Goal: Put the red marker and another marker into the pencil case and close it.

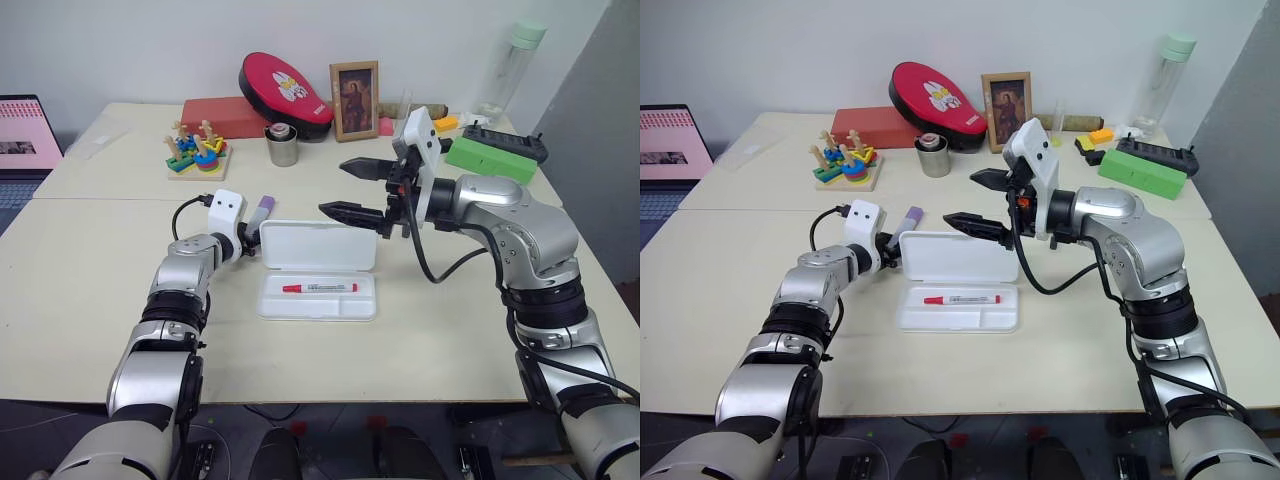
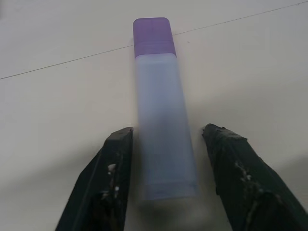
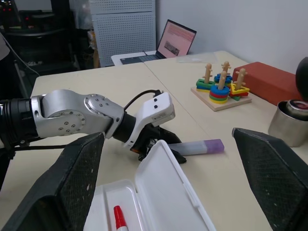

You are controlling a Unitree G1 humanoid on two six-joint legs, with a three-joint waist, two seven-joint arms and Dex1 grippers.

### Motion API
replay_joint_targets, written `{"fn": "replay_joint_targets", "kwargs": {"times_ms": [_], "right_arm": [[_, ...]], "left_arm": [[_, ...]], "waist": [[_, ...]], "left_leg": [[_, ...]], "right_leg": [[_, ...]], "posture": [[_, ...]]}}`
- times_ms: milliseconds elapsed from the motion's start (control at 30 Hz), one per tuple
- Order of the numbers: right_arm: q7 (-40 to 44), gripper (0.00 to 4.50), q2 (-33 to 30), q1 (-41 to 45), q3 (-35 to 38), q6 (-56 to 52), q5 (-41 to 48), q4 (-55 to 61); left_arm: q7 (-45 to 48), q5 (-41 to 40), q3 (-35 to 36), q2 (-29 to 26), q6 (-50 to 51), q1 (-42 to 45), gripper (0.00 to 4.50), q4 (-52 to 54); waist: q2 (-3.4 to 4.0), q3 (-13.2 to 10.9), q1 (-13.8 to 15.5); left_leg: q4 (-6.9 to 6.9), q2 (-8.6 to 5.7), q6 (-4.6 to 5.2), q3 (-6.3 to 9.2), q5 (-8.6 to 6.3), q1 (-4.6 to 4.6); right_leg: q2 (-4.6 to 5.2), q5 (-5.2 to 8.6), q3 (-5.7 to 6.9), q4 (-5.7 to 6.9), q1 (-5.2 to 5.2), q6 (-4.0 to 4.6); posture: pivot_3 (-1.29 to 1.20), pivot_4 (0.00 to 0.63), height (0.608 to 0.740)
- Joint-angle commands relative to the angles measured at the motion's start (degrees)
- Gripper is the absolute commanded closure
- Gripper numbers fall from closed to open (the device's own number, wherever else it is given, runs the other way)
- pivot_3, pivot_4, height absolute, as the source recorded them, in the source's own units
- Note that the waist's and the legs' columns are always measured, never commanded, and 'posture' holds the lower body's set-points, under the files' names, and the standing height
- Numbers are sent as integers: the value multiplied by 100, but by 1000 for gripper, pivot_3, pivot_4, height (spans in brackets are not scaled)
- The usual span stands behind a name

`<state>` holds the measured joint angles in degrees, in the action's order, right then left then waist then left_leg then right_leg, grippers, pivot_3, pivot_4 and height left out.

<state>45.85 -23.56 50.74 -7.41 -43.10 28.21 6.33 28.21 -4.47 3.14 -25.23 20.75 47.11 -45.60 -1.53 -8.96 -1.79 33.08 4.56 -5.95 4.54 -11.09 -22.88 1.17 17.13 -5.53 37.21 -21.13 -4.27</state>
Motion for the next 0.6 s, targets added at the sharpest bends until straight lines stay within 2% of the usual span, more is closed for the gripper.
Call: {"fn": "replay_joint_targets", "kwargs": {"times_ms": [33,67,433,600], "right_arm": [[-54,0,3,150,172,64,2,30],[-62,0,6,159,171,72,-4,10],[-115,0,15,213,149,210,-105,-185],[-10,0,-70,195,225,247,-40,-110]], "left_arm": [[-12,32,21,-12,-55,123,3112,-43],[-13,30,26,-13,-57,124,3301,-41],[-37,4,71,-31,-59,68,3312,27],[-59,-75,215,-162,-286,54,3312,433]], "waist": [[0,0,-3],[0,0,-3],[0,0,-2],[0,0,-2]], "left_leg": [[0,0,0,0,0,0],[0,0,0,0,0,0],[-1,0,0,0,0,-1],[-1,0,0,0,0,-1]], "right_leg": [[0,0,0,0,0,0],[0,0,0,0,0,0],[0,0,0,-2,0,0],[0,0,0,-2,-1,0]], "posture": [[0,150,740],[0,150,740],[0,150,740],[0,150,740]]}}
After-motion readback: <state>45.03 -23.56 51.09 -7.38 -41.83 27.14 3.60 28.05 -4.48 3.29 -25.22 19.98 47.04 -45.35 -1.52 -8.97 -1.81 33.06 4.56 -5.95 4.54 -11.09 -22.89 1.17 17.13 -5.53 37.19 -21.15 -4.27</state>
